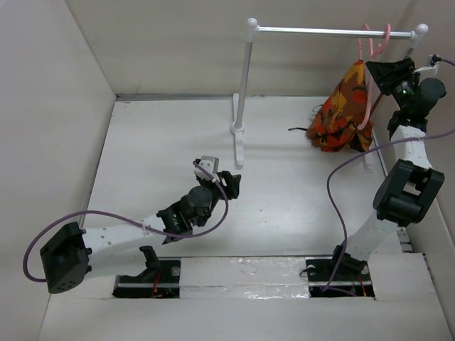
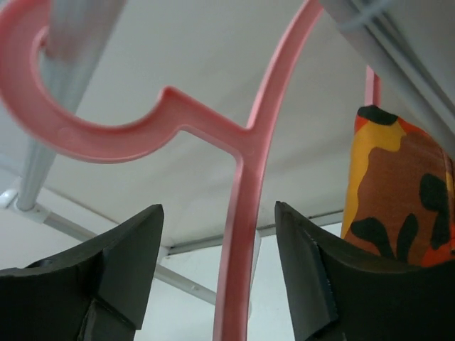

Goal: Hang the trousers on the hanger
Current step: Place the hanger at the clothesline, then reset both arms

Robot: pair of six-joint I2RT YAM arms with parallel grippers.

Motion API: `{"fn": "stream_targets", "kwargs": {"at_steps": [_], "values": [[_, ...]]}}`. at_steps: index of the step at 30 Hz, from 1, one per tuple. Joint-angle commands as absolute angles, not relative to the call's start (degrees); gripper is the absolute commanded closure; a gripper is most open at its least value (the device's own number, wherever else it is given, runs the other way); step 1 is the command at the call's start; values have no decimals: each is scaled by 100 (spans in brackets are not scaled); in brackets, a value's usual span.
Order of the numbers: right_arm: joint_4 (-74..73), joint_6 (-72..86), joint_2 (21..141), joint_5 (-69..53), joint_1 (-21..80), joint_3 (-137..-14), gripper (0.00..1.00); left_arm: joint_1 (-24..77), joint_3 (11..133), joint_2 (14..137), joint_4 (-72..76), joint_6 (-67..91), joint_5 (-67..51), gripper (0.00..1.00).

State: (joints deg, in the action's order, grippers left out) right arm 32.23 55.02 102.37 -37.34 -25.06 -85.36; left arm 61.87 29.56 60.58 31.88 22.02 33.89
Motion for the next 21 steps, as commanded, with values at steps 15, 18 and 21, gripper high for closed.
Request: {"fn": "stream_targets", "kwargs": {"at_steps": [15,18,21], "values": [[3321,3982,6834,-4051,-2699,-6603,0,6161,3603,5151,2031,3137,3770,41],[3744,3833,5955,-4464,-2286,-5733,0,6161,3726,4738,1802,3225,3779,40],[3386,3184,5188,-4710,-1838,-4961,0,6161,3814,4211,1504,3287,3849,39]]}}
